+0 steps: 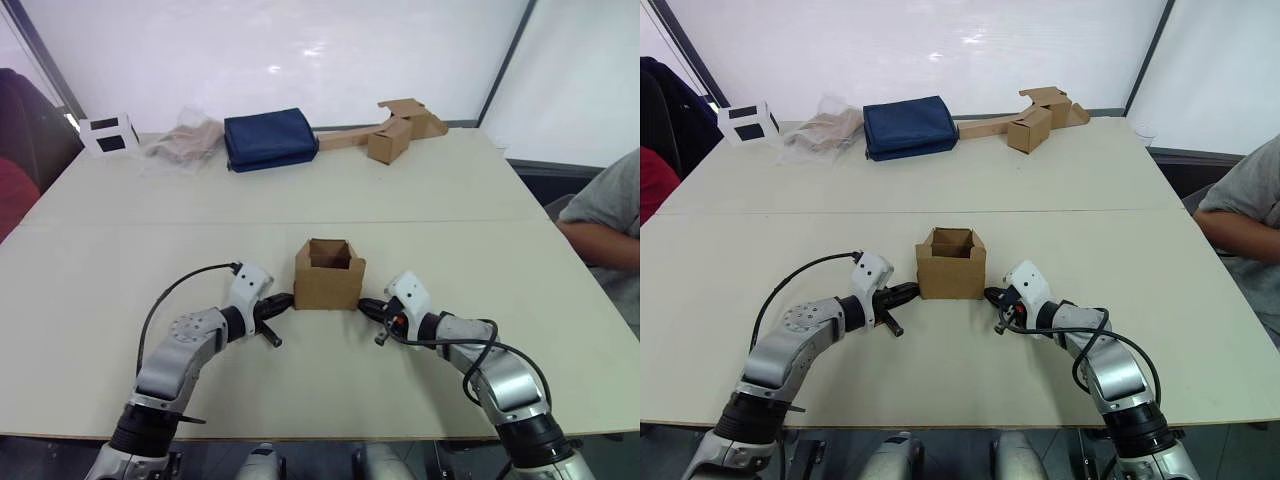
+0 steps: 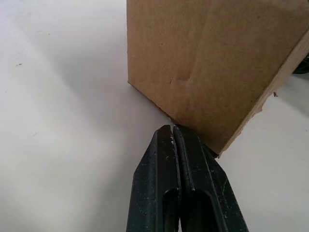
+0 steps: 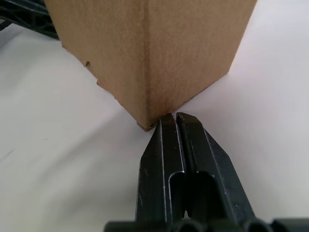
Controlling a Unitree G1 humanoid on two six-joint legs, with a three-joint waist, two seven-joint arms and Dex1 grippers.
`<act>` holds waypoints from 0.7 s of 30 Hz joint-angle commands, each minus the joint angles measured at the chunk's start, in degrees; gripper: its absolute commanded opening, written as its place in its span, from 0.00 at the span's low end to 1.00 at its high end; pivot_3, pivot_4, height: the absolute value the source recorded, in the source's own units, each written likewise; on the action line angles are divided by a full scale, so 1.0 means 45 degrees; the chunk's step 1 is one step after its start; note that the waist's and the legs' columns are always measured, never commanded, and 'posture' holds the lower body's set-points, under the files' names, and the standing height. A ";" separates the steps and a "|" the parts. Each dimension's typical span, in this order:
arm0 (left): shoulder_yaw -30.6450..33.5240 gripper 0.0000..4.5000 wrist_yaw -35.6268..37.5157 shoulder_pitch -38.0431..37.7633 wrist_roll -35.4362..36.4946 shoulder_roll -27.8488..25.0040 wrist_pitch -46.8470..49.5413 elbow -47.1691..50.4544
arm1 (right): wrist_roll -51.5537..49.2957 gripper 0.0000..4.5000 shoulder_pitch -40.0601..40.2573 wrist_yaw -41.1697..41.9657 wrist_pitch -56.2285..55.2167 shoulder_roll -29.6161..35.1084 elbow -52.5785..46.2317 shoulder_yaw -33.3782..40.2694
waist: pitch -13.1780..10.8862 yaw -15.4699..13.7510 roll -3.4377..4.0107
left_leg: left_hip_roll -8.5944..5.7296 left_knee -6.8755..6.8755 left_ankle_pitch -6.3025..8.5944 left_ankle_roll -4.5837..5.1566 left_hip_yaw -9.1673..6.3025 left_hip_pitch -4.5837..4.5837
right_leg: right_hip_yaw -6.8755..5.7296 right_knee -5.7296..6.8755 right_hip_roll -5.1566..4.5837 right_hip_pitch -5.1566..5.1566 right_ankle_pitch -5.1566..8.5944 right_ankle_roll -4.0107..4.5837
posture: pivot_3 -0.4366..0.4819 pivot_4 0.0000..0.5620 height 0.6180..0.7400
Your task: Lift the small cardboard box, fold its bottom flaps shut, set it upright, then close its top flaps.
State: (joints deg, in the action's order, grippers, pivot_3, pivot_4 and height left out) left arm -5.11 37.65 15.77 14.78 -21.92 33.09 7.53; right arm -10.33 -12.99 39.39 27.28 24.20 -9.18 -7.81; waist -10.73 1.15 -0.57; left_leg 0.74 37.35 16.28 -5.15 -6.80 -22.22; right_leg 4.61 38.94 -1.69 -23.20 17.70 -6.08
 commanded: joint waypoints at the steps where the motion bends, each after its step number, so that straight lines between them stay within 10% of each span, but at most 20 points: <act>1: -0.0233 0.01 0.0130 -0.0224 0.0135 -0.0047 0.0025 0.0532 | -0.0199 0.00 0.0400 0.0040 0.0195 -0.0089 -0.0833 -0.0323 | 0.0000 0.0000 0.0000 | 0.0000 -0.0002 0.0000 0.0000 0.0000 0.0000 | 0.0000 -0.0001 0.0000 0.0000 0.0000 0.0000 | 0.48 0.27 1.00; 21: 0.0693 0.01 0.0273 -0.1096 0.0755 -0.0958 0.0909 0.1271 | -0.1234 0.00 0.0826 0.0684 0.1016 0.1359 -0.1964 0.1166 | 0.0006 -0.0014 0.0002 | 0.0000 -0.0007 0.0001 0.0001 0.0000 0.0012 | 0.0001 -0.0010 0.0000 0.0017 0.0001 0.0001 | 0.48 0.27 1.00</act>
State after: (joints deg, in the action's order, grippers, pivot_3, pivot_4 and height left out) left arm -4.48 38.57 12.12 16.89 -24.86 35.33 11.95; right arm -13.29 -9.73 41.58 30.69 28.81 -14.11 -5.70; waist -10.70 1.09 -0.56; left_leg 0.75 37.31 16.29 -5.14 -6.80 -22.17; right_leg 4.62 38.89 -1.69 -23.13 17.70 -6.08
